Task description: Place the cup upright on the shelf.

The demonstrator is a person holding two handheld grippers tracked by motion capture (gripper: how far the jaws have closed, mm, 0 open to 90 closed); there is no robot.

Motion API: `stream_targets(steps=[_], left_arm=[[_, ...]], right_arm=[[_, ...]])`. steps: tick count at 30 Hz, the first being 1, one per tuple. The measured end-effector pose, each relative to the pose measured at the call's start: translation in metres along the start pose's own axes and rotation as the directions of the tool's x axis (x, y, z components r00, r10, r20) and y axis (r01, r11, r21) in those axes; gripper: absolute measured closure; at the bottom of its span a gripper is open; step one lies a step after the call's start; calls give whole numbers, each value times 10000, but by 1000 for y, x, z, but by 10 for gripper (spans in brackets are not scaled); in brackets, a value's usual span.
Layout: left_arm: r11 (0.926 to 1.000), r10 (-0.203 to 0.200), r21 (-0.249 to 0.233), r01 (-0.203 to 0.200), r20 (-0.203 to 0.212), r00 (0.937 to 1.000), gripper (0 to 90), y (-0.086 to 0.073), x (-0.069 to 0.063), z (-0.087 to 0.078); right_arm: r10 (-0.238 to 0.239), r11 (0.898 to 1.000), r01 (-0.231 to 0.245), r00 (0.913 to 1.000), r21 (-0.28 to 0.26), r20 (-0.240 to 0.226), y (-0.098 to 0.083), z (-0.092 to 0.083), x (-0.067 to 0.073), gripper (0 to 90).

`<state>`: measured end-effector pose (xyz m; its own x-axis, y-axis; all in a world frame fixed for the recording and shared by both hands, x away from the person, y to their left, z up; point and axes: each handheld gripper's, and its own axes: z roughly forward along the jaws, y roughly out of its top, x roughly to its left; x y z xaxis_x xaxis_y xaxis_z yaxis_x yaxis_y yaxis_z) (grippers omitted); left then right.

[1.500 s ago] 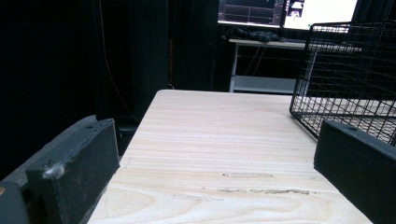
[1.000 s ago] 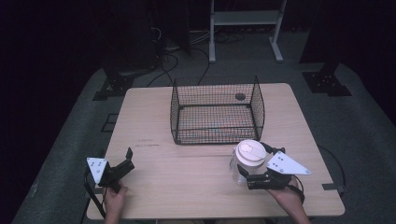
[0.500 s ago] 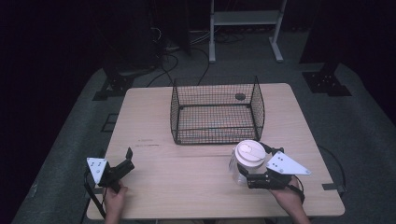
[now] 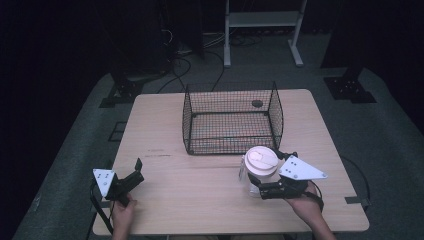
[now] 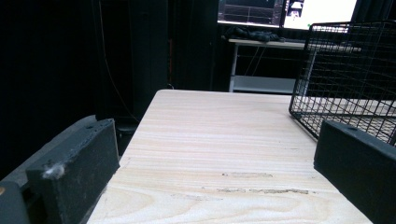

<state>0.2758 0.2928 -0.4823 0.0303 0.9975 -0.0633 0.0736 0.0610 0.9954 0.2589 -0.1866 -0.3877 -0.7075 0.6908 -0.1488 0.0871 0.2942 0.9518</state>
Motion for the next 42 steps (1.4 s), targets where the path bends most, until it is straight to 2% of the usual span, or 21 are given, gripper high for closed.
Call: stream_targets(steps=[2, 9, 13, 16, 17, 18, 19, 22, 31, 34, 42], left_arm=[[10000, 53, -1, -53, 14, 10000, 0, 0, 0, 0], [10000, 25, 6, -25, -10, 10000, 0, 0, 0, 0], [10000, 84, 8, -84, -25, 10000, 0, 0, -1, 0], [10000, 20, -9, -20, -21, 10000, 0, 0, -1, 0], [10000, 20, -9, -20, -21, 10000, 0, 0, -1, 0], [10000, 25, 1, -25, -18, 10000, 0, 0, 0, 0], [10000, 25, 1, -25, -18, 10000, 0, 0, 0, 0], [10000, 16, -12, -16, -13, 10000, 0, 0, 0, 0], [10000, 21, -7, -21, 2, 10000, 0, 0, 0, 0], [10000, 7, -8, -7, -11, 10000, 0, 0, 0, 0], [10000, -8, -35, 8, 53, 10000, 0, 0, 0, 0]], right_arm=[[48, 9999, -50, 9999, -90, -166, 10, 3, -1, 43], [-150, 9999, 149, 9995, -51, -283, 30, 11, -5, 43], [-291, 9993, 281, 9988, -240, -394, 51, 16, -9, 43], [-361, 9983, 350, 9990, -458, -252, 66, 17, -13, 43], [-361, 9983, 350, 9990, -458, -252, 66, 17, -13, 43], [-339, 9976, 325, 9992, -618, -214, 76, 18, -17, 43], [-339, 9976, 325, 9992, -618, -214, 76, 18, -17, 43], [-591, 9963, 584, 9982, -632, -89, 94, 24, -22, 43], [-699, 9961, 693, 9975, -551, -100, 117, 40, -31, 43], [-587, 9960, 574, 9981, -680, -167, 124, 45, -34, 43], [-746, 9944, 749, 9972, -741, 69, 140, 66, -41, 43]])
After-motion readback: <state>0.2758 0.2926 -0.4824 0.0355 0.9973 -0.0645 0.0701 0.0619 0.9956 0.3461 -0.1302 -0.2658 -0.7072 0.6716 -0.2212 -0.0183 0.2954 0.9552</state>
